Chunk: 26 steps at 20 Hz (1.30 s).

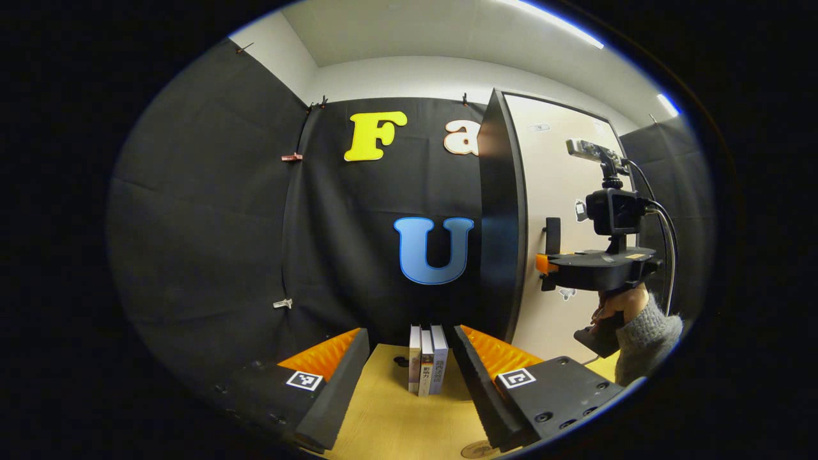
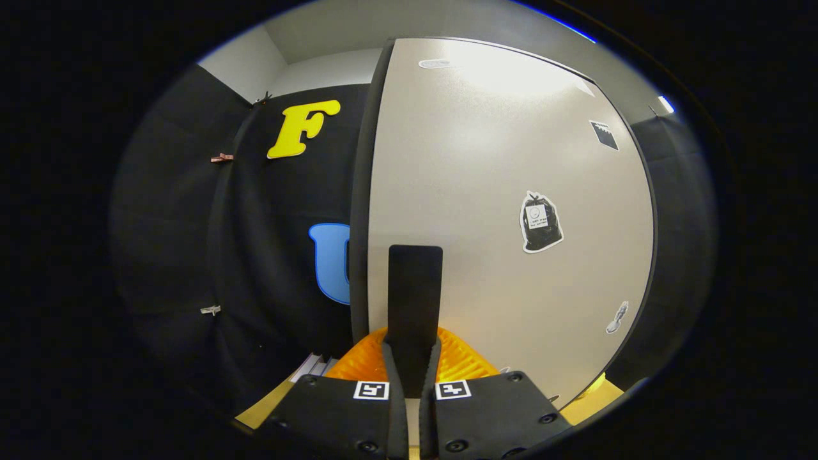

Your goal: Open the cabinet door with the right hand, grasp the bottle in the cabinet with the left hand and place it on the coaster, then close the cabinet door with the right hand.

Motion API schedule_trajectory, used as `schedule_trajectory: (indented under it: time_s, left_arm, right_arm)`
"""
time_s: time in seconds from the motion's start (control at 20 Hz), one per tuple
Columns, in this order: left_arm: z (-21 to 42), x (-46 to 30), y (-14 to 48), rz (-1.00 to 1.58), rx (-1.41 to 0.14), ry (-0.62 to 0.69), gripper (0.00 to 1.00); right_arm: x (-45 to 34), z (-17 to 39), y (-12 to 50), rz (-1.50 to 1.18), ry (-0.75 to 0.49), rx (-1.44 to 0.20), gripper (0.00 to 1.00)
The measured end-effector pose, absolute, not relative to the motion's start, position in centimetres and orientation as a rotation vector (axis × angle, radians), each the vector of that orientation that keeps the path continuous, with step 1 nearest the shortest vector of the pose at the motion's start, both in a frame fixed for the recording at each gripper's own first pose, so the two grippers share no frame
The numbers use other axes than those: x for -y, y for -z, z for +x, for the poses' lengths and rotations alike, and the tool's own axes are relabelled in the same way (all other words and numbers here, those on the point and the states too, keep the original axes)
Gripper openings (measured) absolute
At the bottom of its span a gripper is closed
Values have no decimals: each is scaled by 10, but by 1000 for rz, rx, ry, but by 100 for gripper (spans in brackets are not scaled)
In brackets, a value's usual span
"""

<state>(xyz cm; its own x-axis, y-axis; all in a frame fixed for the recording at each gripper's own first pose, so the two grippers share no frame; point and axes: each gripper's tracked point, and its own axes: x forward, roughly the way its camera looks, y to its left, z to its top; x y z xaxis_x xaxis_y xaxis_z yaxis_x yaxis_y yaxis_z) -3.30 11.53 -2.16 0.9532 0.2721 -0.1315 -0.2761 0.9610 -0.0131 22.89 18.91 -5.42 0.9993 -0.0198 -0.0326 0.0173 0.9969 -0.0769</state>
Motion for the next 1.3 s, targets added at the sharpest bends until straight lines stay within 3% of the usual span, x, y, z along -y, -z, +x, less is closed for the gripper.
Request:
schedule_trajectory:
  time_s: [0.85,1.3]
  left_arm:
    - [-67,-51,12,-41,-128,-165,84]
    - [-53,4,8,-18,-117,-11,84]
  right_arm:
    - [-168,126,38,-76,-111,-72,11]
    - [-123,67,32,-80,-88,-100,11]
